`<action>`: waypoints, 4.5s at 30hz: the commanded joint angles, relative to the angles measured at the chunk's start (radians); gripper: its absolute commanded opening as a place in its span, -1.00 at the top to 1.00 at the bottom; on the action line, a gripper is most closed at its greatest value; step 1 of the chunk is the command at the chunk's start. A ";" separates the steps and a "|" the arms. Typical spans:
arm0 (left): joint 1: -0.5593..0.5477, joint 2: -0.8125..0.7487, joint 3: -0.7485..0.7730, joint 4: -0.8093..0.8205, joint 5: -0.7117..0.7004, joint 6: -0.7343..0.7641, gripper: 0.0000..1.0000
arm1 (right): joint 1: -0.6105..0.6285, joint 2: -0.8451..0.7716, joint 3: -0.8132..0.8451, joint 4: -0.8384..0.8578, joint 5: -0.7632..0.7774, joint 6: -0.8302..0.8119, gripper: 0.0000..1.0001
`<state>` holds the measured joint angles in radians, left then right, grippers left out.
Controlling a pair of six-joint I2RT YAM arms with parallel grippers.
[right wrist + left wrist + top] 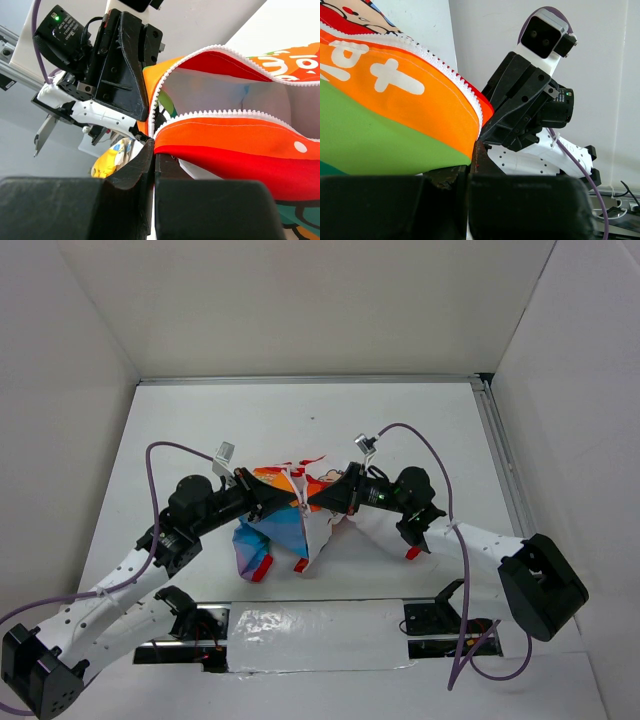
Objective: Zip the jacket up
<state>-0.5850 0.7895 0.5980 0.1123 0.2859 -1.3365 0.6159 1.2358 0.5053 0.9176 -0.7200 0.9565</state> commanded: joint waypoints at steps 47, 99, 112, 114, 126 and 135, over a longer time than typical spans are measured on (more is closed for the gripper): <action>0.004 -0.012 -0.009 0.076 0.081 -0.056 1.00 | -0.007 -0.013 -0.014 0.214 -0.022 0.033 1.00; 0.005 0.047 0.029 0.302 0.079 -0.142 1.00 | -0.033 -0.137 0.015 0.124 0.077 -0.030 1.00; 0.007 0.051 0.028 0.313 0.099 -0.127 1.00 | -0.042 -0.114 0.021 0.198 0.051 0.022 1.00; 0.007 0.053 0.034 0.294 0.099 -0.122 1.00 | -0.041 -0.116 0.021 0.201 0.047 0.025 1.00; 0.007 0.079 0.042 0.352 0.162 -0.084 1.00 | -0.047 -0.127 0.018 0.204 0.047 0.030 1.00; 0.007 0.140 0.066 0.354 0.228 -0.073 1.00 | -0.061 -0.124 0.007 0.251 0.042 0.073 1.00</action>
<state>-0.5762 0.9234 0.6270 0.4015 0.4568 -1.4391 0.5617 1.1263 0.4881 1.0500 -0.6819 1.0142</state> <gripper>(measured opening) 0.108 0.013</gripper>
